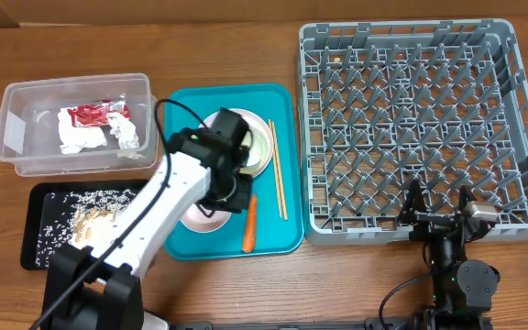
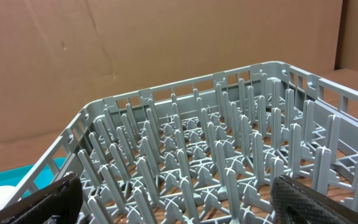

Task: Sort waste into correct bins and load items into the dishwasher
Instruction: 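Reach the left gripper to the carrot on the teal tray and grasp it, then carry the carrot left and release it onto the black tray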

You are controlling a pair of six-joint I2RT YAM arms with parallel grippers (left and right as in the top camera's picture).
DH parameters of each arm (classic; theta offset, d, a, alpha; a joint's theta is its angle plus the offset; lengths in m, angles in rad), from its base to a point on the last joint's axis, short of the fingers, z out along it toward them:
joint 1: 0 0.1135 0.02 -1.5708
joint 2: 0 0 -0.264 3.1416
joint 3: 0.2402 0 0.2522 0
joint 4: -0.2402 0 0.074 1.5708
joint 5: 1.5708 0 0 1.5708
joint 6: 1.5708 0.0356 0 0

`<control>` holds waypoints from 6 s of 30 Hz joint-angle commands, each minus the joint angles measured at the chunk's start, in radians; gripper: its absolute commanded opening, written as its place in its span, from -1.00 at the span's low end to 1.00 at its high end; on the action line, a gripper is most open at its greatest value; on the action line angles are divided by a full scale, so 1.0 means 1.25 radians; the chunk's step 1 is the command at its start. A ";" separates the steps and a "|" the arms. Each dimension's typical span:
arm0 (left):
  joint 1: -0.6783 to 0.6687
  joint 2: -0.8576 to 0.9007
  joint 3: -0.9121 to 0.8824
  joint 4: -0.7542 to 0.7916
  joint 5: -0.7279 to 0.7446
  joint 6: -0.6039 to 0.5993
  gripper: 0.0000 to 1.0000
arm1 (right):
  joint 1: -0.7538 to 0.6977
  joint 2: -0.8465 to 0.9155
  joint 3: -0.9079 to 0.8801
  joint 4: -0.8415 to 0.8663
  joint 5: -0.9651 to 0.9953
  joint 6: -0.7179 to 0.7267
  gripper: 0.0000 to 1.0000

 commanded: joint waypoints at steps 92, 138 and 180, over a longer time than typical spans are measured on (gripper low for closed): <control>-0.163 0.200 0.121 -0.091 -0.182 -0.138 -0.92 | -0.003 -0.008 -0.009 0.005 -0.005 -0.003 1.00; 0.880 0.005 0.057 0.060 0.187 -0.315 -0.92 | -0.003 -0.008 -0.009 0.005 -0.005 -0.003 1.00; 0.908 0.001 -0.080 0.220 0.205 -0.331 -0.11 | -0.003 -0.008 -0.009 0.005 -0.005 -0.003 1.00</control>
